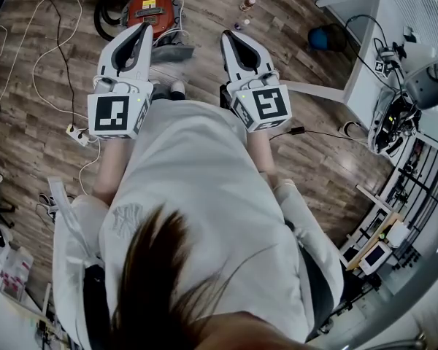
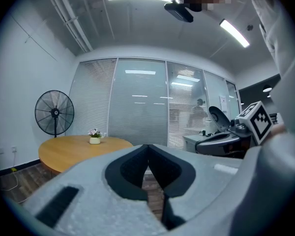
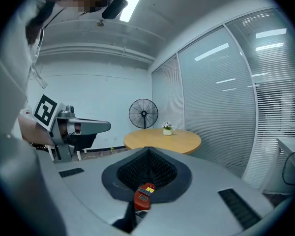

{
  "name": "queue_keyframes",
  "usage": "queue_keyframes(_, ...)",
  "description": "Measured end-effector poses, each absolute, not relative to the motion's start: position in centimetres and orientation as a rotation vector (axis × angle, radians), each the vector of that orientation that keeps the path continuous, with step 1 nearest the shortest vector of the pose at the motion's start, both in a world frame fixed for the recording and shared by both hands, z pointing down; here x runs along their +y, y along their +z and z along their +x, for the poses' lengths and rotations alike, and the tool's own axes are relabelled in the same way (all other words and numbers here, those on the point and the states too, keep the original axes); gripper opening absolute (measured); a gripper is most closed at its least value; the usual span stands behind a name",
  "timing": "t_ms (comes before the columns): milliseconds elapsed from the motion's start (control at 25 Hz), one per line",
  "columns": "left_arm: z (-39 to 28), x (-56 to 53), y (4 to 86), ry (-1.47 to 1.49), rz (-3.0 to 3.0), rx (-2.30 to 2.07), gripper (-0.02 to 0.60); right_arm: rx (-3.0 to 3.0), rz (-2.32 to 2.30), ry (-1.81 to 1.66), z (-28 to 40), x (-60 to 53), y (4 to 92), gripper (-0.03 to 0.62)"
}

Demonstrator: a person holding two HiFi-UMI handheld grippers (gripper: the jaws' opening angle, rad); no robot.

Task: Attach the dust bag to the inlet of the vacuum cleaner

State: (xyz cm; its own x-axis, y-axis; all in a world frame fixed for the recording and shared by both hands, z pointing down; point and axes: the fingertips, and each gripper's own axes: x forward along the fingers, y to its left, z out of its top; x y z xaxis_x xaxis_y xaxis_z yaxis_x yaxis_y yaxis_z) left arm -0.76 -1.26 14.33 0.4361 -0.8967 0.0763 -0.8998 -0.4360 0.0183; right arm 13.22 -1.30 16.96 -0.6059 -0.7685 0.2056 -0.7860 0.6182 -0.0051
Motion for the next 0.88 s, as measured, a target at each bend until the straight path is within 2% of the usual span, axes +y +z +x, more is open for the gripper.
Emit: queue_keyframes(880, 0.4, -2.0, 14.6, 0.103, 2.624, -1.581, 0.017, -2.638, 1.267, 0.152, 13.1, -1.7, 17.4, 0.002)
